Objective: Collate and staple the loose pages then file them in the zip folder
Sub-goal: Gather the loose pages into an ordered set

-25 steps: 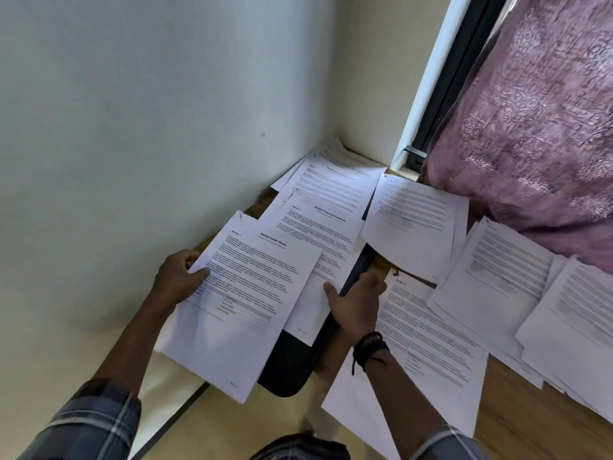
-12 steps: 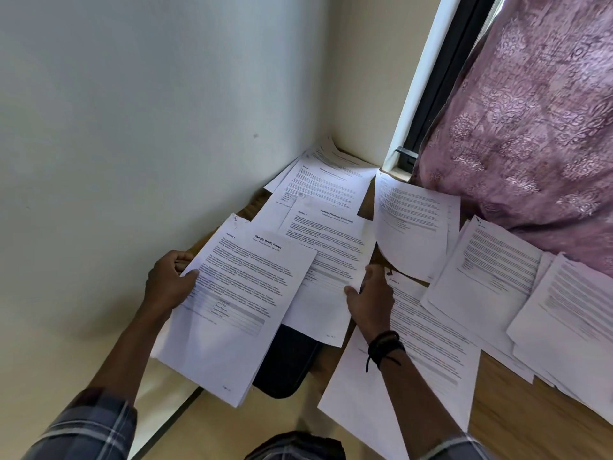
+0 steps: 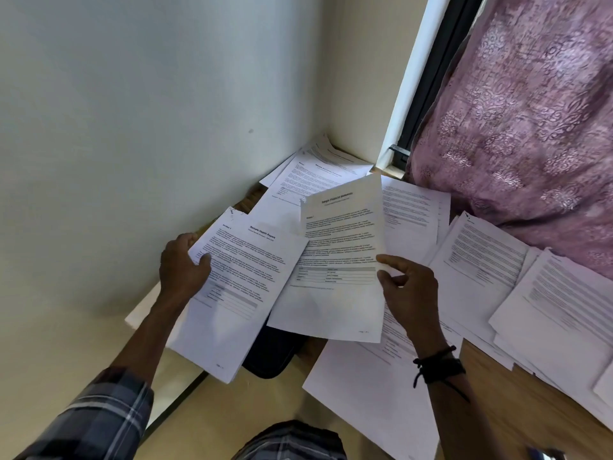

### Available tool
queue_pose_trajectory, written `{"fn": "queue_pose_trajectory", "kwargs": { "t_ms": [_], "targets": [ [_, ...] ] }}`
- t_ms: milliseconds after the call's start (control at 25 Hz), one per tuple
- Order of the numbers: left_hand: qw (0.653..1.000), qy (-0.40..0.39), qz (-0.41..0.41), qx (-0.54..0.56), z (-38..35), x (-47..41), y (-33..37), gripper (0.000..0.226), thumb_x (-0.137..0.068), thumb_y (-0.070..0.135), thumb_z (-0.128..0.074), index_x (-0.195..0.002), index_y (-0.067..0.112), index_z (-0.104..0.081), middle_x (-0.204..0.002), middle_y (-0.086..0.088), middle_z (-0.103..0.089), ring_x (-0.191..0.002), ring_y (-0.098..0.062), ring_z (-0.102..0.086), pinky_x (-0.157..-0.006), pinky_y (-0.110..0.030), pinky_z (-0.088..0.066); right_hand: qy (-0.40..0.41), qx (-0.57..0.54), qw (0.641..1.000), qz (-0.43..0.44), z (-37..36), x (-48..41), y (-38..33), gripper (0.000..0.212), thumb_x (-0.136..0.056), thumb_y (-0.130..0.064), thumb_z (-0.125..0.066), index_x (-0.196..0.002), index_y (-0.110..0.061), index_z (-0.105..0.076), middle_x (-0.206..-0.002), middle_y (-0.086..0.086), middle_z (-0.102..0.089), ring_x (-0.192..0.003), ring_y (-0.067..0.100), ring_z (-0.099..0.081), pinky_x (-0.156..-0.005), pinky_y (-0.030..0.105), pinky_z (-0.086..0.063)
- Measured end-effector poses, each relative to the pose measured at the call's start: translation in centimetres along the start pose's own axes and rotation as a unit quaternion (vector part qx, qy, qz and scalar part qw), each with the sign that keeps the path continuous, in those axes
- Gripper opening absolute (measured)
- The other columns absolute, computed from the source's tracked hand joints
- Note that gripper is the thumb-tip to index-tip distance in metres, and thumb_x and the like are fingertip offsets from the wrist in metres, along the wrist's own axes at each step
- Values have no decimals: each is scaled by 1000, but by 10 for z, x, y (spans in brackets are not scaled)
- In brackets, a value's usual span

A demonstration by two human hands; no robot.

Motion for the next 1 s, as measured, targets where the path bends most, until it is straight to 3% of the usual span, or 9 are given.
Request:
{"fn": "queue_pose_trajectory", "kwargs": {
  "t_ms": [120,320,440,520,600,680,760,840,1000],
  "targets": [
    [997,-13,-18,79,-15,20,34,45,-85,22,-71,-124,5,-56,-125,-13,-59,-118,-31,-54,-99,-43,-43,15,-59,998,-24,21,4,11,28,-87,-2,-69,-110,-18,-74,-110,-1,-74,-73,3,-68,-75,33,-60],
    [959,-141,35,244,-48,63,107,57,-85,46,-67,-129,13,-55,-121,0,-60,-111,-17,-57,-93,-32,-45,7,-249,964,-93,52,12,33,31,-88,3,-66,-111,-18,-72,-103,1,-76,-88,19,-73,-66,24,-60],
    [879,-308,75,355,-76,90,143,66,-78,64,-63,-125,17,-59,-117,-4,-68,-103,-26,-67,-86,-41,-54,-28,-350,925,-145,60,19,49,30,-88,5,-64,-113,-12,-70,-103,-2,-77,-89,18,-74,-69,25,-59],
    [825,-385,78,405,-90,103,160,55,-82,53,-68,-120,12,-63,-112,-12,-71,-100,-35,-69,-84,-48,-56,-53,-368,913,-169,56,27,61,30,-87,6,-65,-111,-12,-70,-108,3,-75,-93,22,-73,-68,27,-59],
    [827,-378,77,409,-96,106,164,35,-86,27,-68,-115,7,-65,-109,-15,-72,-95,-36,-71,-80,-46,-59,-66,-366,911,-181,49,33,73,33,-87,6,-66,-113,-13,-68,-109,6,-74,-96,28,-72,-68,30,-59],
    [854,-338,59,391,-99,101,160,21,-88,12,-66,-108,6,-68,-105,-15,-73,-89,-33,-72,-76,-42,-60,-66,-346,915,-198,41,34,85,38,-87,0,-69,-121,-16,-62,-104,9,-74,-93,28,-72,-69,34,-59],
    [881,-282,48,378,-94,90,147,12,-89,9,-65,-99,11,-70,-94,-4,-77,-82,-25,-73,-72,-34,-60,-41,-297,930,-213,36,28,97,45,-88,-8,-71,-128,-16,-55,-101,8,-74,-88,26,-70,-72,34,-58],
    [899,-225,62,370,-86,79,133,11,-88,9,-66,-97,15,-70,-86,7,-76,-81,-17,-70,-75,-30,-58,-10,-178,964,-195,35,12,106,51,-88,-18,-72,-134,-11,-51,-112,7,-71,-95,23,-68,-78,31,-54],
    [907,-146,106,380,-73,59,98,25,-88,10,-67,-112,6,-66,-106,-6,-68,-91,-26,-64,-85,-35,-50,-23,-1,996,-86,14,-31,91,52,-93,-23,-66,-140,-8,-48,-139,9,-55,-127,23,-53,-103,26,-41]
  ]
}}
Point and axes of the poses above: each hand's wrist, its own x-axis away from the middle knuckle, its own z-axis out of the back of the hand, y = z × x, the point moved 8 cm from there along -x, towards the middle knuckle
